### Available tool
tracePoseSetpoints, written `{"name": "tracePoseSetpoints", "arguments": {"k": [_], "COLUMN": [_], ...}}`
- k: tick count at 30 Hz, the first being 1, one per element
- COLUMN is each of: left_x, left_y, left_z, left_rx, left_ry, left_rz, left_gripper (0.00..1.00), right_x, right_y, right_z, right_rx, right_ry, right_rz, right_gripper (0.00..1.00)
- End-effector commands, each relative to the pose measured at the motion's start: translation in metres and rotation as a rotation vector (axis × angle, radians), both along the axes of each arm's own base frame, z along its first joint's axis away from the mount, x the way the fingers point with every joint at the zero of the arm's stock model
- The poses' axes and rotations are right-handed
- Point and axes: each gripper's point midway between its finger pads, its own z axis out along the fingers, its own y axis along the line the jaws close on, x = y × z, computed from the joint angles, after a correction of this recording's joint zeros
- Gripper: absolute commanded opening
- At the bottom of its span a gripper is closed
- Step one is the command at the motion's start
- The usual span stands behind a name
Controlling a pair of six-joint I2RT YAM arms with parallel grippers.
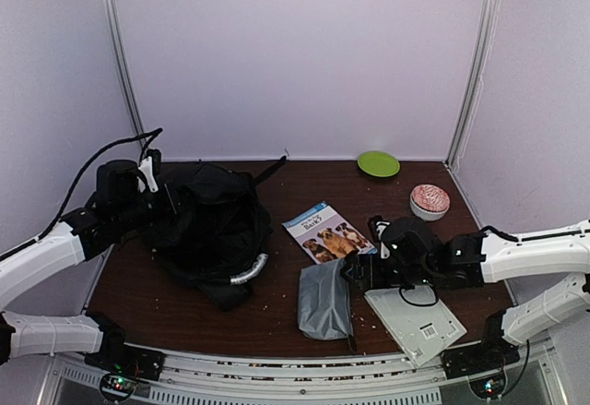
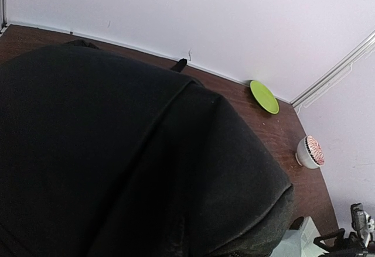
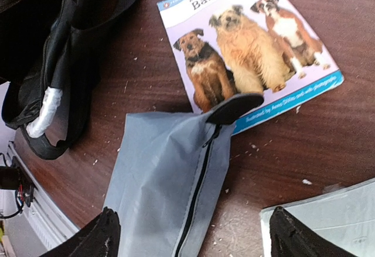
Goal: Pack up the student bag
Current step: Adjust the stationery at the center of the board, then pick up the stationery from the center of the board.
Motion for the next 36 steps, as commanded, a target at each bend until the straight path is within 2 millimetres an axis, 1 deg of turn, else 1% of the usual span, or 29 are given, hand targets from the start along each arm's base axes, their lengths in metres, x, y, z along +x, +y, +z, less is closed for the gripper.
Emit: {"name": "tracePoseSetpoints", "arguments": {"k": [1, 6, 11, 15, 18, 19, 22, 27, 29, 32, 36], "left_x": [-0.005, -0.009, -0.012, -0.013, -0.013, -0.014, -0.014, -0.013, -0.013, -0.012, -0.011], "left_y": [0.006, 0.006, 0.009, 0.01, 0.011, 0.011, 0.011, 0.008, 0.007, 0.003, -0.004], "left_z": [-0.021, -0.028, -0.028, -0.028, -0.028, -0.028, -0.027, -0.023, -0.02, -0.014, 0.003], "left_rx": [0.024, 0.044, 0.057, 0.067, 0.073, 0.073, 0.073, 0.068, 0.064, 0.051, -0.003], "left_ry": [0.057, 0.077, 0.074, 0.077, 0.078, 0.078, 0.077, 0.07, 0.067, 0.055, 0.006], "left_rz": [0.029, 0.022, 0.028, 0.028, 0.026, 0.026, 0.025, 0.013, 0.006, -0.009, -0.039], "left_gripper": [0.0, 0.0, 0.0, 0.0, 0.0, 0.0, 0.0, 0.0, 0.0, 0.0, 0.0], "right_x": [-0.012, -0.012, -0.013, -0.015, -0.018, -0.017, -0.018, -0.017, -0.016, -0.014, -0.014], "right_y": [0.032, 0.042, 0.046, 0.048, 0.052, 0.054, 0.058, 0.058, 0.057, 0.057, 0.062], "right_z": [-0.001, -0.02, -0.046, -0.063, -0.07, -0.07, -0.071, -0.06, -0.052, -0.029, 0.014], "right_rx": [0.207, 0.246, 0.238, 0.241, 0.253, 0.267, 0.29, 0.324, 0.339, 0.394, 0.488], "right_ry": [0.123, 0.171, 0.221, 0.259, 0.281, 0.283, 0.291, 0.267, 0.248, 0.199, 0.129], "right_rz": [0.005, -0.009, -0.018, -0.027, -0.021, -0.018, -0.01, -0.006, -0.004, 0.01, 0.044], "right_gripper": [0.89, 0.91, 0.91, 0.89, 0.83, 0.8, 0.69, 0.44, 0.37, 0.34, 0.31]}}
